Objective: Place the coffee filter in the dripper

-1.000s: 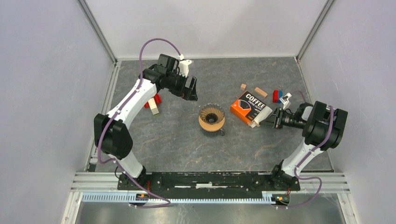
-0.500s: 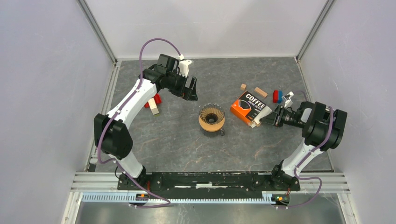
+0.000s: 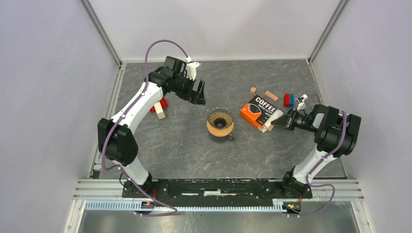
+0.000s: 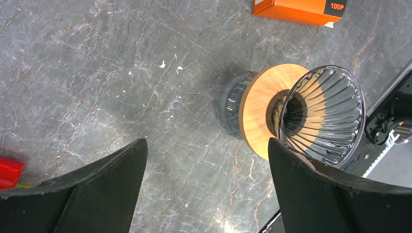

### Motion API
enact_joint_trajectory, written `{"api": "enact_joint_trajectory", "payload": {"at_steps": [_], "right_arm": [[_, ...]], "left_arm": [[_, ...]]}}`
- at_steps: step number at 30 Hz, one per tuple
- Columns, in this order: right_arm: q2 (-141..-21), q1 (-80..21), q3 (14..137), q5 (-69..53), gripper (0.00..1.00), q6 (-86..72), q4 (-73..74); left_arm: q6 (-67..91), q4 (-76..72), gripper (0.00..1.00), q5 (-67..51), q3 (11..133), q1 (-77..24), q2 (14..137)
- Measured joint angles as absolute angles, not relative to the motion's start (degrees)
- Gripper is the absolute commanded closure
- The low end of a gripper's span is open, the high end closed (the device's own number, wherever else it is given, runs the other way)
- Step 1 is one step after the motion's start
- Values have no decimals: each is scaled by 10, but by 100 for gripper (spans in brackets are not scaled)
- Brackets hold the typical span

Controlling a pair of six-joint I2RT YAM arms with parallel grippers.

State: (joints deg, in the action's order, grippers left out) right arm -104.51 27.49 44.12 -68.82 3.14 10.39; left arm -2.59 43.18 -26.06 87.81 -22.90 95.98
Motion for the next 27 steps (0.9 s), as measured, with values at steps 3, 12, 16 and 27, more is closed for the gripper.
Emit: {"api": "enact_joint_trajectory", "payload": {"at_steps": [3,12,16,27], "right_arm": [[-1045,275,441,-691,93,26,102],[-1042,290,441,-702,100,15,102],[-1040,302,450,-706,100,35,133],[-1052,338,501,-709,100,199,305]], "left_arm": [[-26,432,0,-261,878,-229,960],[-26,432,0,-261,878,-229,960],[-26,432,0,-261,878,-229,960],[-26,432,0,-260,878,-229,960]]}}
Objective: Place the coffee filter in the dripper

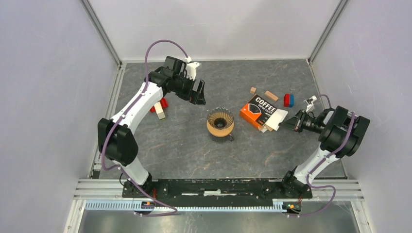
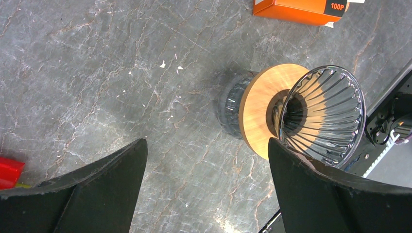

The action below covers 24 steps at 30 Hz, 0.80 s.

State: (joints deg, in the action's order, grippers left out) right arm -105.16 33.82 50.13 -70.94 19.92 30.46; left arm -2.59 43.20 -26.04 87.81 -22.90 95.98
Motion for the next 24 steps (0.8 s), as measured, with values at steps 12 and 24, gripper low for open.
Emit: {"api": "enact_joint_trajectory", "payload": {"at_steps": [12,24], "right_arm": [[-1084,418,575,-706,100,468,579],[-1067,430,600,-703,100,557,681]], "left_arm": [[-28,442,0,-255,891,-229,960],[-46,456,0,-255,947,-229,973]]}}
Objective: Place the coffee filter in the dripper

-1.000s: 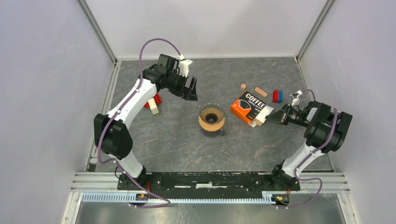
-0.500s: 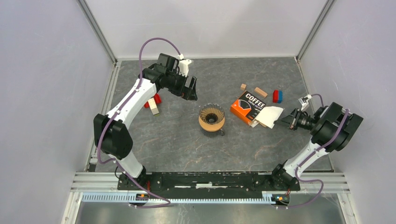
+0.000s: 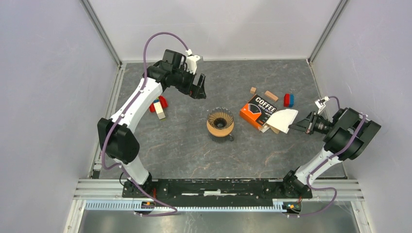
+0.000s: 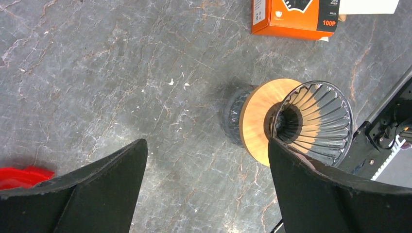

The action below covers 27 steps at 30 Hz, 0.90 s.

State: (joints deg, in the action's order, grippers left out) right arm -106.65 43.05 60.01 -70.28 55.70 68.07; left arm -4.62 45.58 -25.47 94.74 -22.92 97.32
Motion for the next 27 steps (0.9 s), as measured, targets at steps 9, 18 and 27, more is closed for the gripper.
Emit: {"api": "enact_joint_trajectory", "payload": {"at_steps": [9,18,27], "right_arm": [[-1059,445,653,-702,100,563,701],[-1026,446,658,-694,100,569,708],[-965,446,658,-674,100,580,710]], "left_arm": [[-46,465,0,-255,954,-229,983],[-46,467,0,-255,968,-230,994],[-46,467,0,-256,984,-230,999]]}}
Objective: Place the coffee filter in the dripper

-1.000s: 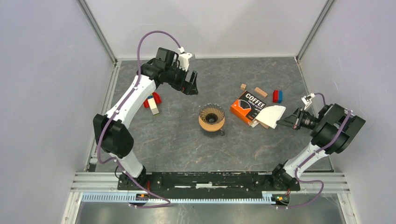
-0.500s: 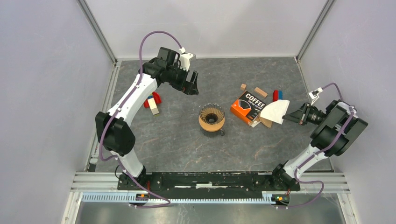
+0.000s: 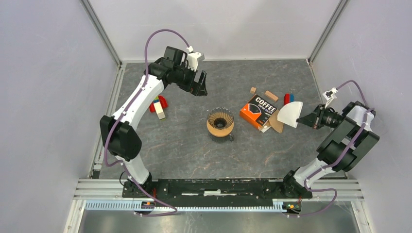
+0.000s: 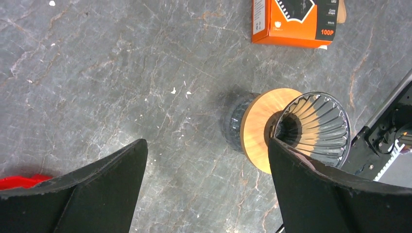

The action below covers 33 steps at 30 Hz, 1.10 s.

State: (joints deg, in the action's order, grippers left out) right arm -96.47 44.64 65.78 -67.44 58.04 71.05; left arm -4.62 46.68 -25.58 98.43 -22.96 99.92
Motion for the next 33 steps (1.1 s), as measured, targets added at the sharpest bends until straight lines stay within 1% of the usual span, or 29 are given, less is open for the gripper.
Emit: {"api": "enact_joint_trajectory", "payload": {"at_steps": [5,10,16,20,27,33], "right_arm": [[-937,439,658,-668,100,591,710],[-908,397,659,-668,100,595,711],[-887,318,709,-671,100,599,715],[-880,255,764,-680,100,601,715],[-880,130,867,-716,100,583,703],[-878,50,867,-741,100,506,628]], "left_arm": [[-47,467,2,-260,1000,-230,1005],[-57,467,4,-269,1026,-233,1019],[-94,465,4,-306,1070,-246,1027],[-120,448,1,-348,1084,-260,1027],[-169,440,0,-388,1110,-321,1027],[-210,432,0,-408,1122,-361,1027]]}}
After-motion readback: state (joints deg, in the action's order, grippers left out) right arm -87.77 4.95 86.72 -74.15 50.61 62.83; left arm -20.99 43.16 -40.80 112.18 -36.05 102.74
